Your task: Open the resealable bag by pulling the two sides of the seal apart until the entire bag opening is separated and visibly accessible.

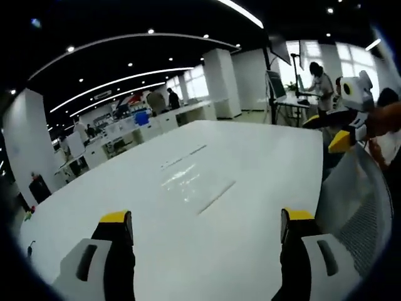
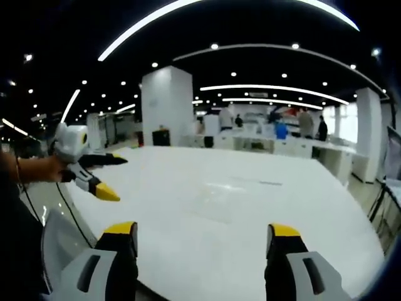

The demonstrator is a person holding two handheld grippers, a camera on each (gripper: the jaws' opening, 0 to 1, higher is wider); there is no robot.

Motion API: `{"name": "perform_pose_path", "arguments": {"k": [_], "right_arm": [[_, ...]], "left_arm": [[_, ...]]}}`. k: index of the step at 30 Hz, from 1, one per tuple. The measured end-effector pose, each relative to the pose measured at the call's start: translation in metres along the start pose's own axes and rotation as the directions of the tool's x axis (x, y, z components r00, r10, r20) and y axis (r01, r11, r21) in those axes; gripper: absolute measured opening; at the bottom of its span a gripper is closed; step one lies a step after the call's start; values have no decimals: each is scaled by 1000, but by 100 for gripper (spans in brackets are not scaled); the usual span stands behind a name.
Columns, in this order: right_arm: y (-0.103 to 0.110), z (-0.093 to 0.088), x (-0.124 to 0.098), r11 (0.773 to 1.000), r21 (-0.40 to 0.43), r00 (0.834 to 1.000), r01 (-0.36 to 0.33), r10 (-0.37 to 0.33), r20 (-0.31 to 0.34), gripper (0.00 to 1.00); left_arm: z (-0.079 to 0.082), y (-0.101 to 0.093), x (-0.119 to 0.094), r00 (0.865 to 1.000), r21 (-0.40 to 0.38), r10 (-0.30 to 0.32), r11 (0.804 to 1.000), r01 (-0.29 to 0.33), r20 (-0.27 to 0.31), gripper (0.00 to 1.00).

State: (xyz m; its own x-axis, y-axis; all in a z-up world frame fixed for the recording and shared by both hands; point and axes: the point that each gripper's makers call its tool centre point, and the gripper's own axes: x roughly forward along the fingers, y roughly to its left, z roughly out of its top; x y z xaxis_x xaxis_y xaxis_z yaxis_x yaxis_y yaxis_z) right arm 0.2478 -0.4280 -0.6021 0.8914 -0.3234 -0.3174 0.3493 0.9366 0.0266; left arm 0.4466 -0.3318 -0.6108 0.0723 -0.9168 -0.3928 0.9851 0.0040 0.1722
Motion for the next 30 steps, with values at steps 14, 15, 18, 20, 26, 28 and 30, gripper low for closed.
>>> {"name": "perform_pose_path", "arguments": {"k": [14, 15, 18, 20, 26, 28, 30], "right_arm": [[9, -8, -8, 1000, -15, 1000, -17, 16, -20, 83], [9, -9, -9, 1000, -12, 1000, -15, 15, -22, 83], [8, -10, -11, 1000, -9, 1000, -15, 14, -26, 83], [8, -12, -12, 1000, -6, 999, -17, 17, -32, 83], [8, -13, -13, 1000, -7, 999, -23, 23, -38, 83], [8, -13, -13, 1000, -8, 999, -24, 23, -39, 83], [9, -14, -13, 1000, -13, 999, -22, 22, -40, 83]], "left_arm": [[-15, -36, -23, 999, -7, -45, 999, 45, -22, 96], [-17, -38, -24, 999, -9, -44, 999, 44, -27, 96], [-20, -42, -28, 999, -29, -43, 999, 42, -28, 96], [-20, -44, -30, 999, -36, -43, 998, 42, -28, 96], [-18, -50, -32, 999, -34, -50, 998, 49, -23, 96], [-18, -52, -32, 998, -34, -53, 998, 52, -21, 96], [-18, -54, -33, 998, -36, -62, 997, 61, -17, 96]]}}
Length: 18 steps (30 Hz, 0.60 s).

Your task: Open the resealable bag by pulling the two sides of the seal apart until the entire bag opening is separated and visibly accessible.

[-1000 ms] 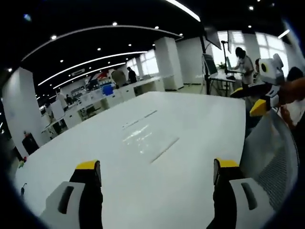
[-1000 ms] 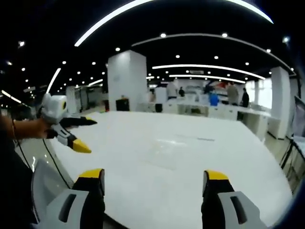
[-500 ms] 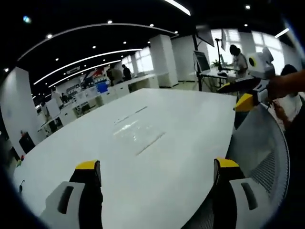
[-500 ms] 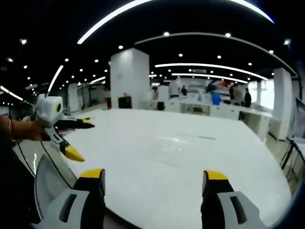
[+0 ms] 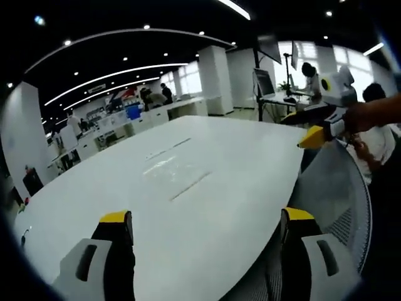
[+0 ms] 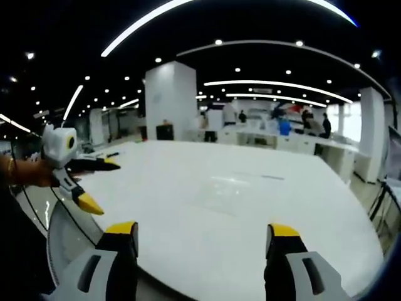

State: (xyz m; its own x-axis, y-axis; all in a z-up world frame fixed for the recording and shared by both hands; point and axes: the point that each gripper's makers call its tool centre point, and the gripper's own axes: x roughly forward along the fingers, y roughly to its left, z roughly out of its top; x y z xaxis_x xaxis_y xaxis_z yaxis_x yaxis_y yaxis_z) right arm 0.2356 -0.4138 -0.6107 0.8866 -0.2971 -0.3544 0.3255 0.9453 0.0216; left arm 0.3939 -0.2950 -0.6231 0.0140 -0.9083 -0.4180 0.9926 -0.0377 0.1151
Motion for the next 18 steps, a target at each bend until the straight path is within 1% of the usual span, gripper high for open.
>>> {"name": "perform_pose_path", "arguments": {"k": [9, 15, 18], "right_arm": [[3, -2, 0, 1000, 11, 1000, 6, -6, 5, 83], [4, -2, 0, 1000, 12, 1000, 9, -9, 7, 82], [4, -3, -1, 1000, 16, 1000, 14, -14, 8, 82]], "left_arm": [[-2, -2, -4, 1000, 0, -10, 1000, 10, -2, 96], [-1, -2, -6, 1000, -7, -13, 1000, 13, 7, 96], [-5, -4, -5, 1000, -8, -24, 1000, 24, 3, 96]]}}
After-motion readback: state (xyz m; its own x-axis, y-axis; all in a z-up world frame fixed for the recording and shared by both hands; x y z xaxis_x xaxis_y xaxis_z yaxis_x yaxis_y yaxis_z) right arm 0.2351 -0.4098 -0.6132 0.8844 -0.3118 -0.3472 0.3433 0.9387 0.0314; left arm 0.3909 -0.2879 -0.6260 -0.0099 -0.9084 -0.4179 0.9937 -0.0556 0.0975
